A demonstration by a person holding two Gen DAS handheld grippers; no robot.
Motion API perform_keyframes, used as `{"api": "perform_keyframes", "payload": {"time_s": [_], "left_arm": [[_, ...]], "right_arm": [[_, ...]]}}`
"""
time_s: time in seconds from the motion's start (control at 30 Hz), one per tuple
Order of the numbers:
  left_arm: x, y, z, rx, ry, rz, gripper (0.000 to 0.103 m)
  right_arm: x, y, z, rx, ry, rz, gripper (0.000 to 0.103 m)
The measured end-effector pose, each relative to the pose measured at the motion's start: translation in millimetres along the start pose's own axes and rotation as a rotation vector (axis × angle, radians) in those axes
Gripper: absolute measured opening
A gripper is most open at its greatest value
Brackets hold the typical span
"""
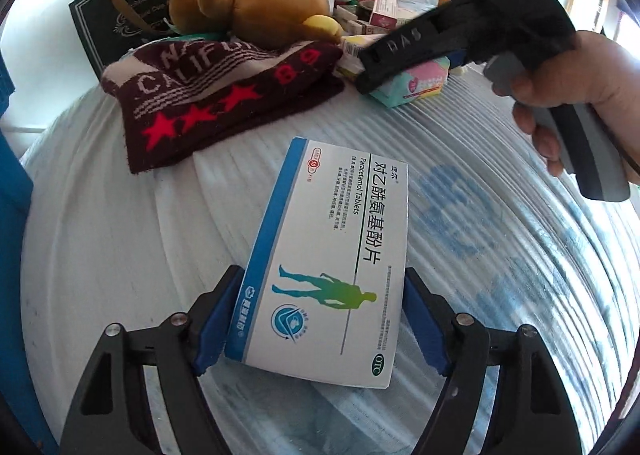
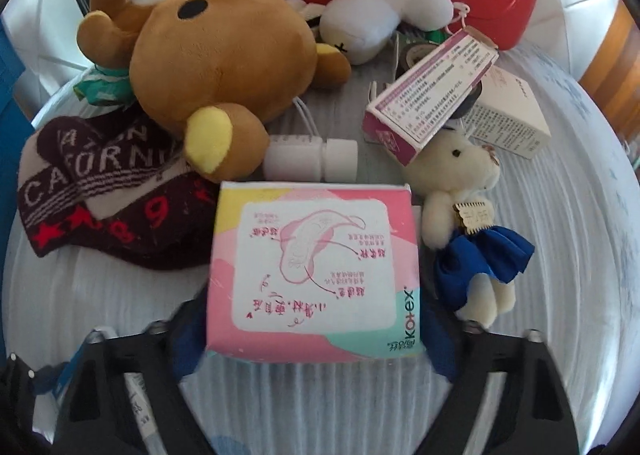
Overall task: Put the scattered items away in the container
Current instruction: 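Grasp the white paracetamol box with the left gripper while the right gripper grasps the pink Kotex pack, then lift the paracetamol box with the left gripper toward the crate while the right gripper carries the pink pack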
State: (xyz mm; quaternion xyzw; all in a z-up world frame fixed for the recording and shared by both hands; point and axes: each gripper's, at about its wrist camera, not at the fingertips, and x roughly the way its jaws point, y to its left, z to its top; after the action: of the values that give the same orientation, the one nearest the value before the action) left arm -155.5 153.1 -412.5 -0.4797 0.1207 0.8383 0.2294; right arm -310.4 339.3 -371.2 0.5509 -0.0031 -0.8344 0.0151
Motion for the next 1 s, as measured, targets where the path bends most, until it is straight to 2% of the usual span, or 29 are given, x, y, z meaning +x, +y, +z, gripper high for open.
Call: {"api": "perform_keyframes", "payload": {"time_s": [0.23, 0.5, 0.7, 1.0], "left_arm": [[-6, -22, -12, 0.02, 0.007, 0.012, 0.076], [-34, -43, -28, -0.002, 0.025, 0.02, 0.076], [-58, -39, -18, -0.03, 0.014, 0.049, 0.076], [-127, -36, 14, -0.107, -0.055, 0.079, 0.076]], "right_arm": [[-16, -6, -26, -0.009, 0.022, 0.011, 0.078], [-52, -15, -82, 0.013, 0.058, 0.045, 0.077], [-91, -20, -107, 0.025, 0.057, 0.051, 0.077], [-176, -42, -108, 0.066, -0.024, 0.065, 0.077]]}}
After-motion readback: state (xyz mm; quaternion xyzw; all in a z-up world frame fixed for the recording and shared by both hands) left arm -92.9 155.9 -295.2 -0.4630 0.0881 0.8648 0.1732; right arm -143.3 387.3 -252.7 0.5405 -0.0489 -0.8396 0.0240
